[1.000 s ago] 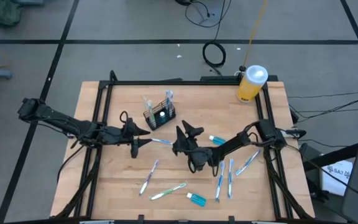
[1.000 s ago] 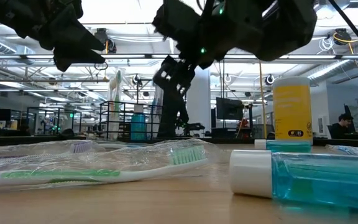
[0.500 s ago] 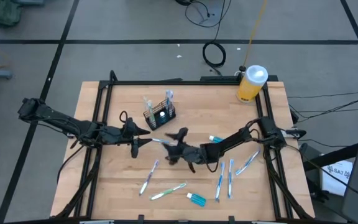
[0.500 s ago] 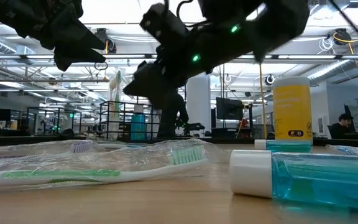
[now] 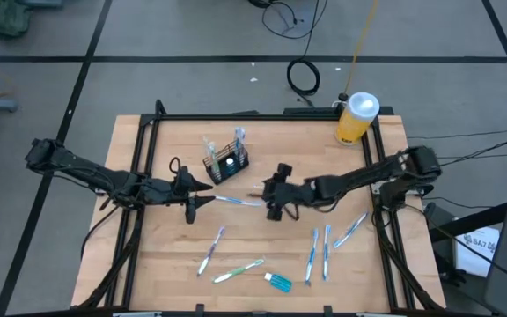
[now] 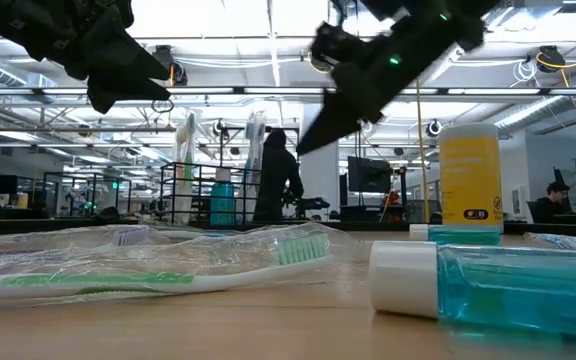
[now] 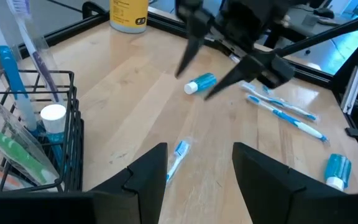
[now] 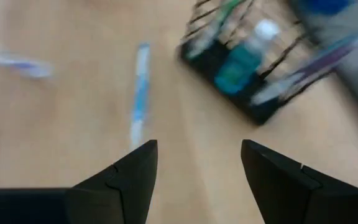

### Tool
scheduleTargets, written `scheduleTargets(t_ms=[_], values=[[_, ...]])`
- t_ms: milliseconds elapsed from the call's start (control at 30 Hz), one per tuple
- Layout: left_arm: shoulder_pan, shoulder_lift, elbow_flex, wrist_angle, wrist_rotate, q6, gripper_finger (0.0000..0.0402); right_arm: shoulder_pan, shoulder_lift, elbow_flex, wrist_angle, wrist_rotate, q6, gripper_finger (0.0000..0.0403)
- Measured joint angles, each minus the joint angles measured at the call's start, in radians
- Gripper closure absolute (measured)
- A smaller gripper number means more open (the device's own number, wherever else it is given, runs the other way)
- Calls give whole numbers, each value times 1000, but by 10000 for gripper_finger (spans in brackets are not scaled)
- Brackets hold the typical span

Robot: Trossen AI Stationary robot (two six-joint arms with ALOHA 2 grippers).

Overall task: Pick & Place toothbrushing station
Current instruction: Put the violet toothbrush into the black wire organizer

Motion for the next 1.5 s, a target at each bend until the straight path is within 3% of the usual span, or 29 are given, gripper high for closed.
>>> scheduleTargets(t_ms=[67,133,333,533,733,833,967,1133,1300,1500], values=[[-7,0,0,2,0,-4,213,-32,-41,-97,117,-119,13,179],[-20,18,0,28,0,-20,213,-56,-66,-205,289,-164,20,179],[-89,130,4,129,0,-107,213,-80,-73,-479,831,-163,98,179],[-157,305,142,-43,0,-234,213,-64,-73,-608,1054,-163,104,179],[-196,477,377,-449,24,-452,213,-63,-73,-623,1074,-161,106,179],[-204,558,444,-571,52,-628,213,-63,-73,-623,1072,-163,105,179],[-223,660,471,-601,131,-688,213,-63,-73,-623,1073,-162,93,179],[-263,763,474,-532,135,-740,213,-63,-73,-623,1072,-163,66,179],[-296,813,474,-461,80,-729,213,-63,-73,-622,1073,-162,77,179],[-298,828,474,-518,15,-775,213,-63,-73,-622,1073,-162,78,179]])
